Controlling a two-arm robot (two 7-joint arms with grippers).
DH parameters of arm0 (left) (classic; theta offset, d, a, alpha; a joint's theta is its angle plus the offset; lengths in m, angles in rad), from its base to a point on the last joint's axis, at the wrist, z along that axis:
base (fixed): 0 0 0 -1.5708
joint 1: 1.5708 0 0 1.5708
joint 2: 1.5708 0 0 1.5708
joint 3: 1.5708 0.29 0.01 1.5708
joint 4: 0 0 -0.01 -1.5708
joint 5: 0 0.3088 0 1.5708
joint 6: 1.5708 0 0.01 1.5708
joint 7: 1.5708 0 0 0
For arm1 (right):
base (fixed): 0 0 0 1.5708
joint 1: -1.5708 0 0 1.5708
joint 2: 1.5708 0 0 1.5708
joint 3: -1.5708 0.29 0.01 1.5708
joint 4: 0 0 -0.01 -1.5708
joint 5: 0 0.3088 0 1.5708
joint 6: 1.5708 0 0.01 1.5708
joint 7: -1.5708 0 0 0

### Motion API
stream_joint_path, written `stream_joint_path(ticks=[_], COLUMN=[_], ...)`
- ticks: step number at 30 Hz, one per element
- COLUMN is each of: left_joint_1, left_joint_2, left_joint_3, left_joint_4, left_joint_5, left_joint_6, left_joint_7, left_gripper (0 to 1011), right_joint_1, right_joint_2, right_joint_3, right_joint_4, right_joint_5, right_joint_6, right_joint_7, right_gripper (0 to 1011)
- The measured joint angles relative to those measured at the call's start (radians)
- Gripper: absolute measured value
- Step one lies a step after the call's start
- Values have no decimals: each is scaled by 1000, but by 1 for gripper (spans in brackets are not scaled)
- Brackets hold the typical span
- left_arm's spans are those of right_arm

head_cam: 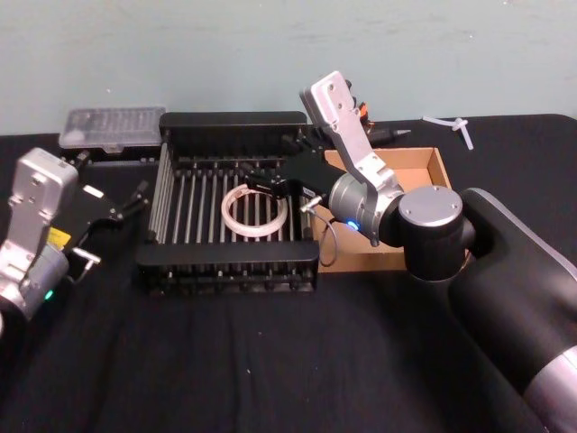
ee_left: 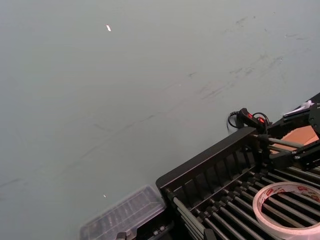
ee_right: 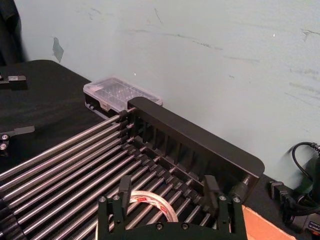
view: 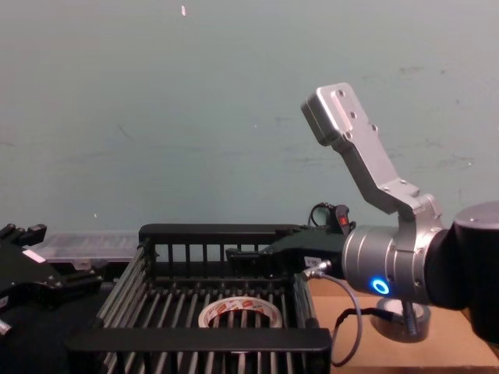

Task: Pick up the white tape and place it into the black box , Pick up the silver tape and place it into the brown box.

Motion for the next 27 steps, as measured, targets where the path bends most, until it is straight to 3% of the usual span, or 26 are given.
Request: stream_joint_path(ticks=[5, 15, 27], left_joint_1=[0, 0, 0], left_joint_2=[0, 0, 0], left_joint_3=[0, 0, 0], left_joint_4=[0, 0, 0], left_joint_5=[0, 0, 0], left_joint_6=[0, 0, 0], left_joint_7=[0, 0, 0], left_gripper=[1001, 1001, 1001], right_joint_1=[0, -4, -66], right_joint_2=[0, 0, 41], right_joint_3=[0, 7, 73], right_joint_4=[0, -4, -138], right_joint_5=[0, 0, 17], right_joint_6=[0, 0, 7], right_joint_7=[0, 9, 46], right_gripper=[1002, 1002, 1002])
